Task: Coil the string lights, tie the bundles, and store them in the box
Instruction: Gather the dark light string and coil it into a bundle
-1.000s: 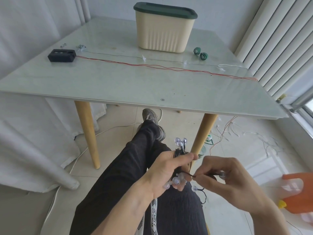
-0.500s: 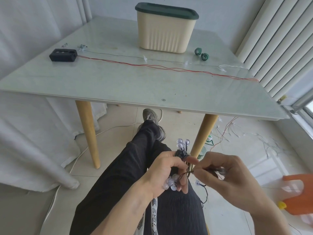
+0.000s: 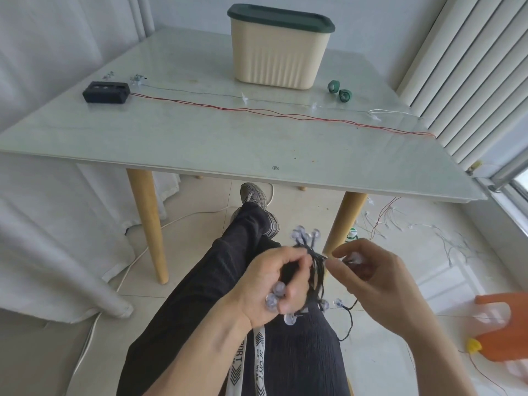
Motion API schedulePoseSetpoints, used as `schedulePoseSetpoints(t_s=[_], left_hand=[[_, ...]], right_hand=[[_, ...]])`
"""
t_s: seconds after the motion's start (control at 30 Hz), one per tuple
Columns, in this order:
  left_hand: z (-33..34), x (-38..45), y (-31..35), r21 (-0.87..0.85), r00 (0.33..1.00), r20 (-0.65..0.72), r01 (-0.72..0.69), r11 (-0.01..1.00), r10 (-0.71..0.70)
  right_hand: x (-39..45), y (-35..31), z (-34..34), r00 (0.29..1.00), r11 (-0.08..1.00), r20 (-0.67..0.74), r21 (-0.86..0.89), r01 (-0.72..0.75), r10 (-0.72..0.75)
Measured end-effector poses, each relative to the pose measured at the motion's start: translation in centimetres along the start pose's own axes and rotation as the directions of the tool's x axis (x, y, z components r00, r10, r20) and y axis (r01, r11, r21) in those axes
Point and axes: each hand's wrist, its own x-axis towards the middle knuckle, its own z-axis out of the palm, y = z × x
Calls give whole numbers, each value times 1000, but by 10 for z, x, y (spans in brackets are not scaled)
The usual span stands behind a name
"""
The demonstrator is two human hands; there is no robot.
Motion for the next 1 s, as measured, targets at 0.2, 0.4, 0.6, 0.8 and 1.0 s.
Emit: schedulePoseSetpoints(t_s=[0.2, 0.4, 0.6, 0.8, 1.0], left_hand=[[-16, -3, 20, -298, 930, -226, -349, 889, 289], [-24, -3, 26, 85, 820, -413, -399, 913, 397], [-28, -8, 15, 288, 946, -214, -177, 941, 244], [-12, -10, 7, 322, 999, -36, 2, 947, 10], [-13, -8, 5, 430, 989, 72, 84, 899, -127]], right_hand=[[1, 17, 0, 963, 993, 245, -68, -94, 108], [-12, 18, 23, 945, 997, 317, -31, -75, 81], [-17, -14, 22, 873, 976, 487, -196, 91, 17], [-8, -30, 12, 856, 953, 517, -265, 145, 14], [-4, -31, 13, 943, 931, 327, -326, 166, -54]])
